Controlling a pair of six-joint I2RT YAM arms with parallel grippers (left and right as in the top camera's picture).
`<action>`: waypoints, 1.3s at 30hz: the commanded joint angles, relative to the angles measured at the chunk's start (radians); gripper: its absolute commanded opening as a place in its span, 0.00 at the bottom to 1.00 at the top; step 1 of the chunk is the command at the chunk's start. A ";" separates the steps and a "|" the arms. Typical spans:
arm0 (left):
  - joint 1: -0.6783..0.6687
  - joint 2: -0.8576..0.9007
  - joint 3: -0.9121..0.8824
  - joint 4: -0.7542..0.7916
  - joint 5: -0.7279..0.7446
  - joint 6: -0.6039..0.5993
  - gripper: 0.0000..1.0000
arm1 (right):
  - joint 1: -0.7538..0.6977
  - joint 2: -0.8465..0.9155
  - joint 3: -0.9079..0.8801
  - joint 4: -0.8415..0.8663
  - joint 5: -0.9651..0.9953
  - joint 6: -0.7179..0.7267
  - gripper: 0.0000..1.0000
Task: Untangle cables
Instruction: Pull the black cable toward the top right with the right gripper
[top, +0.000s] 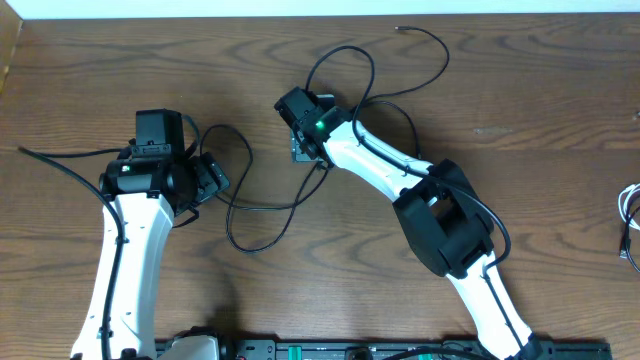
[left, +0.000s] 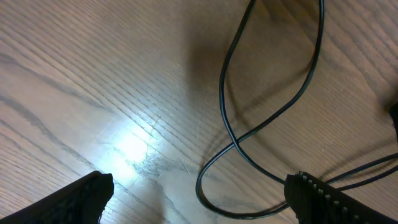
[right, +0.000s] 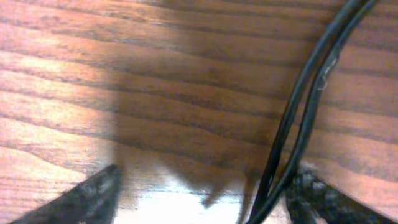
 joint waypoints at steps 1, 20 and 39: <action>0.002 0.008 0.014 -0.003 0.009 -0.001 0.93 | -0.003 0.013 0.008 -0.029 0.005 0.080 0.61; 0.002 0.008 0.014 -0.003 0.009 0.000 0.93 | -0.181 0.003 0.009 -0.298 0.006 0.045 0.01; 0.002 0.008 0.014 -0.002 0.009 -0.001 0.93 | -0.454 -0.455 0.011 -0.386 -0.014 -0.422 0.01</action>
